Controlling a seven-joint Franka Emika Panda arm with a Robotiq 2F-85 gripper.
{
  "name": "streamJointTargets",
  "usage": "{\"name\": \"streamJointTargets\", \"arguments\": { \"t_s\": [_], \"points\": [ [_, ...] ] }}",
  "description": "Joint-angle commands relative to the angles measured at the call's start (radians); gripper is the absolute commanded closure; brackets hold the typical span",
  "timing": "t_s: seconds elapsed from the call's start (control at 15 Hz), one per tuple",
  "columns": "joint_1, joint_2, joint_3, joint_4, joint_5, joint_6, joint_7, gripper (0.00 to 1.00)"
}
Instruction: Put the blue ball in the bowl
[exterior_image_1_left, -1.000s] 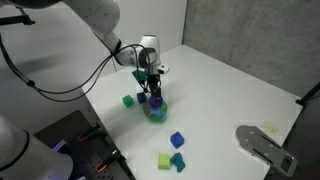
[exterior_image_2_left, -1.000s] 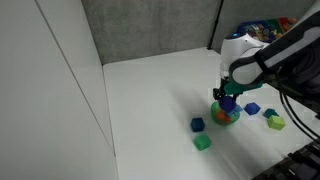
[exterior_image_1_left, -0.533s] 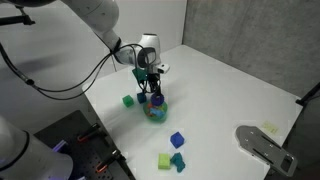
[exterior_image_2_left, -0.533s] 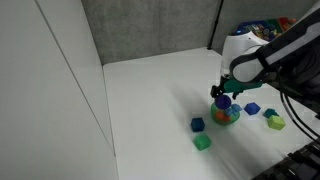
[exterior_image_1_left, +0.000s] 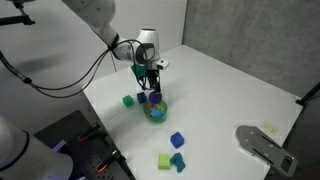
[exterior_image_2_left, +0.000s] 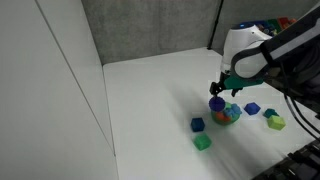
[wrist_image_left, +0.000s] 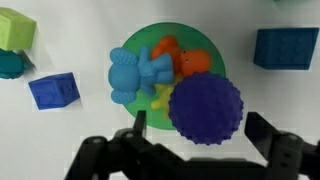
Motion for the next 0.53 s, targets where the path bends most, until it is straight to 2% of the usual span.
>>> {"name": "streamJointTargets", "arguments": {
  "t_s": [0.0,0.47],
  "points": [
    [-0.021,-0.048,0.024,-0.032,0.036,-0.005,-0.044,0.00],
    [-0.049,-0.133,0.076,-0.009,0.151,-0.096,-0.173,0.00]
  ]
}}
